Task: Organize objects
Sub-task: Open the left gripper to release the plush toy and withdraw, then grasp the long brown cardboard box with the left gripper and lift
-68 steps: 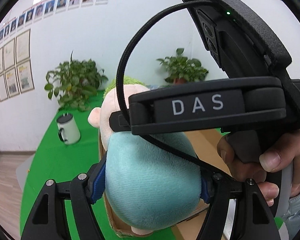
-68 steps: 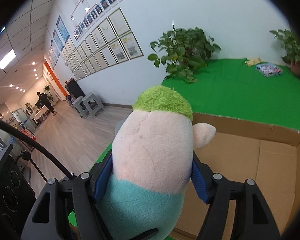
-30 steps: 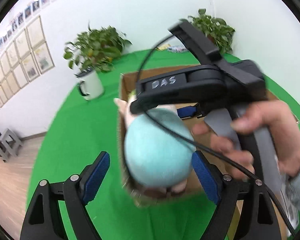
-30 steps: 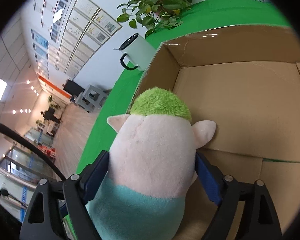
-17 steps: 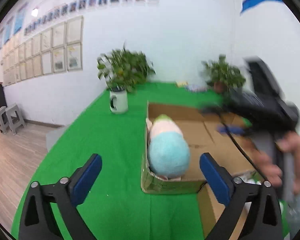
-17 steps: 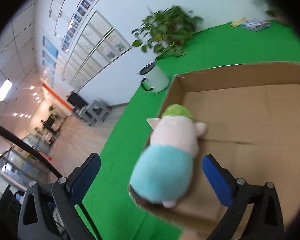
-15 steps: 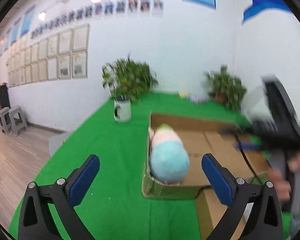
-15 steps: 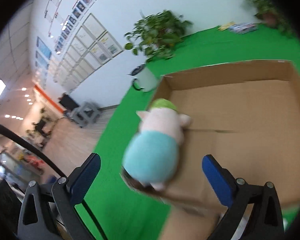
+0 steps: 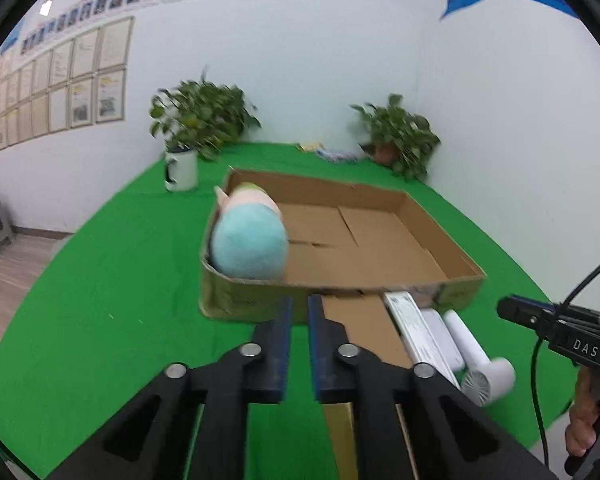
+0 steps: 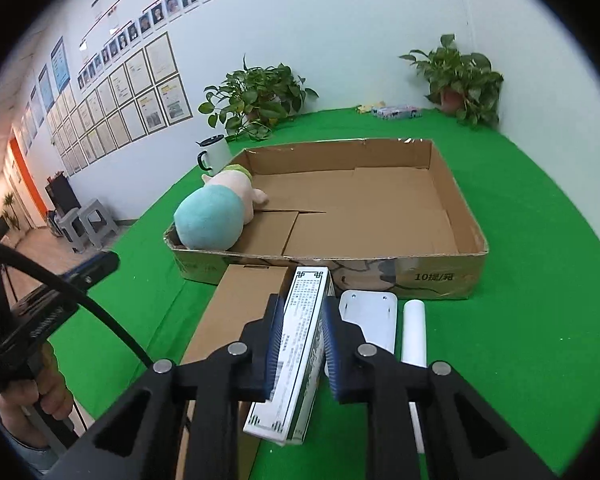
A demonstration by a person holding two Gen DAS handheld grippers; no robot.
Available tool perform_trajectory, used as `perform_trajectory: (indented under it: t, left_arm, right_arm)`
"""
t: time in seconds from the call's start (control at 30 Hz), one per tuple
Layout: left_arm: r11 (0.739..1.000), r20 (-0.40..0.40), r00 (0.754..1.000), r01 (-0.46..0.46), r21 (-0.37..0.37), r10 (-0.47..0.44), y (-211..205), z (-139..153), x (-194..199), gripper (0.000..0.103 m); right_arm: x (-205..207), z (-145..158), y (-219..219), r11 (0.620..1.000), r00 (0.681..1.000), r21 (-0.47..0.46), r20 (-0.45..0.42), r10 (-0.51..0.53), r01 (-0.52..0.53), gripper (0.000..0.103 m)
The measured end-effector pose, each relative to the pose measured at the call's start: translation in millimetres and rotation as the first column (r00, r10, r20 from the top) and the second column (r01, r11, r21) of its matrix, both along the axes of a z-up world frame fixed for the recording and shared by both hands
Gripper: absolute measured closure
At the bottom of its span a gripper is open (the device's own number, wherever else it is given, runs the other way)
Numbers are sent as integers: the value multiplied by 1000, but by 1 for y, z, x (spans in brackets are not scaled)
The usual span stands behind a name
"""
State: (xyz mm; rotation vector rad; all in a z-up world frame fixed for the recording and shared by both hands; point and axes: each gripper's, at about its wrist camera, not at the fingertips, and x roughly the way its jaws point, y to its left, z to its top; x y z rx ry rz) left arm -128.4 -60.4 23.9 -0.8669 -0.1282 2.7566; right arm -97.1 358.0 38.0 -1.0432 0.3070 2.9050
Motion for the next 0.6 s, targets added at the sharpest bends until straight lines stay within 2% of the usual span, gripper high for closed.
perform_trajectory:
  t: [0.03,0.07,0.1,0.13,0.17,0.2,0.27,0.33,0.43,0.53,0.57,0.6]
  left_arm:
    - [1000,-2,1000,8,2,-8,6,1,4,97]
    - [1000,-8,1000,9,-8,-9,11,3,10,95]
    - [1000,-13,1000,5,-27,-6,16,7,16,79]
    - [999,-17,1000,-3,-47,2,20,12,23,35]
    - [999,-25,1000,-12,-41,11,20,17,31,6]
    - [1000,-39,999,-14,-15,13,18,21,38,2]
    - [999,-21,1000,-2,48,3,11,29,47,0]
    - [995,35,999,0,100,-4,4,32,51,0]
    - [983,61,997,28,180,-40,-6,33,57,0]
    - [983,73,994,72,171,-86,-5,36,60,1]
    - [983,75,991,95,156,-108,-4,36,61,0]
    - [981,82,986,135,137,-147,-1,34,60,1]
  right_arm:
    - [4,0,-3,1000,1000,10,6,2,-2,33]
    - [6,0,-6,1000,1000,16,9,11,-11,14]
    - [9,-1,-8,1000,1000,17,2,21,-21,2]
    - [14,-1,-10,1000,1000,16,-16,23,-22,2]
    - [18,-3,-11,1000,1000,13,-7,21,-20,2]
    - [21,-6,-10,1000,1000,-2,10,23,-23,2]
    - [32,-12,-4,998,999,-57,37,30,-28,2]
    - [45,-11,0,998,1000,-68,22,16,-15,2]
    - [66,-2,-6,995,998,-84,-23,56,-58,2]
    - [86,0,-27,981,984,-92,-51,168,-172,2]
    - [88,-2,-34,967,975,-125,-55,217,-222,2]
    - [90,-7,-46,929,949,-194,-67,309,-316,2]
